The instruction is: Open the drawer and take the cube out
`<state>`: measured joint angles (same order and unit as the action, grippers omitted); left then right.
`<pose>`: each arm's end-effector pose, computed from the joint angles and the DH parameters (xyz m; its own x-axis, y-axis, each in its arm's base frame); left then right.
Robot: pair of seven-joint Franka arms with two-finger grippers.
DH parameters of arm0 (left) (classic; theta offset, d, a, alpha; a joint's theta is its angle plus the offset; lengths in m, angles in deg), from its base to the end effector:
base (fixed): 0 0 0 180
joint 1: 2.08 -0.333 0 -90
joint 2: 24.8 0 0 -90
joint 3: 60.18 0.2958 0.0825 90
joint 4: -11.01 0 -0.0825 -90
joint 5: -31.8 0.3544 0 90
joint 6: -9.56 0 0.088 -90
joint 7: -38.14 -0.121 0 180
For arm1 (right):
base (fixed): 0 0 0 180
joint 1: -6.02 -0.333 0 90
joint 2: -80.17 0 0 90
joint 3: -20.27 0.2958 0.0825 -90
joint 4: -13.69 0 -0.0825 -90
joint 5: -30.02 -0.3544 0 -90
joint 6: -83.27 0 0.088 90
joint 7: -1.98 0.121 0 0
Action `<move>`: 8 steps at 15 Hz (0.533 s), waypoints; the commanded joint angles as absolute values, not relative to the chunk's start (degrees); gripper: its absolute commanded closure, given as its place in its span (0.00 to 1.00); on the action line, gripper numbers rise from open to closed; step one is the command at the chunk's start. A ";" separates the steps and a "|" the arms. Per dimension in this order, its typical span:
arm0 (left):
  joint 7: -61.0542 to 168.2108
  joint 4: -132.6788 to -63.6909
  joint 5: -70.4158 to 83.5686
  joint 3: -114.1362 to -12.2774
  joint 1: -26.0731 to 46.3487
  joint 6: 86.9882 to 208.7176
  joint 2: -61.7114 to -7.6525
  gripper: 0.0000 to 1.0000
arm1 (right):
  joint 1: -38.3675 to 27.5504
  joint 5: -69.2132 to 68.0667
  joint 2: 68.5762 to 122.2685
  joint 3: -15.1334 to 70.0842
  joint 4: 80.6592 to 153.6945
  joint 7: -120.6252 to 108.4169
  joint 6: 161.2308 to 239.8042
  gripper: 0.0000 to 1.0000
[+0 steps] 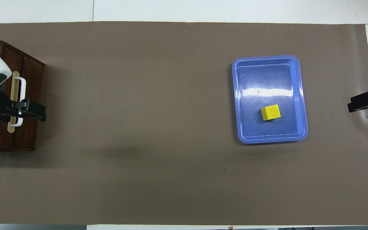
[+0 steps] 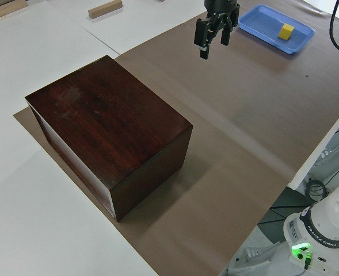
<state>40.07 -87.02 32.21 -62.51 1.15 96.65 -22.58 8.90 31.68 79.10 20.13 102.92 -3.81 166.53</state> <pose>0.4983 -0.0479 0.5450 0.9866 -0.0616 -0.1513 -0.0644 -0.9978 -0.0138 0.5050 -0.0304 0.5961 0.9951 0.0451 -0.0878 0.0470 -0.9987 0.0201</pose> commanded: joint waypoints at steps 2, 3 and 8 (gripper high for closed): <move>39.63 -87.07 31.45 -62.29 1.09 97.18 -21.99 0.00 | 9.79 32.83 78.24 20.71 103.42 -3.91 166.94 0.00; 39.63 -87.07 31.45 -62.29 1.09 97.18 -22.07 0.00 | 9.71 32.74 78.24 20.71 103.51 -3.91 166.94 0.00; 39.63 -87.07 31.45 -62.29 1.17 97.18 -21.98 0.00 | 9.27 32.74 78.15 20.63 103.51 -3.73 166.86 0.00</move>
<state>40.07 -87.01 32.21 -62.51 1.15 96.67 -22.58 9.02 31.68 78.97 20.23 102.92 -3.81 166.54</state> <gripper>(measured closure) 0.000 0.000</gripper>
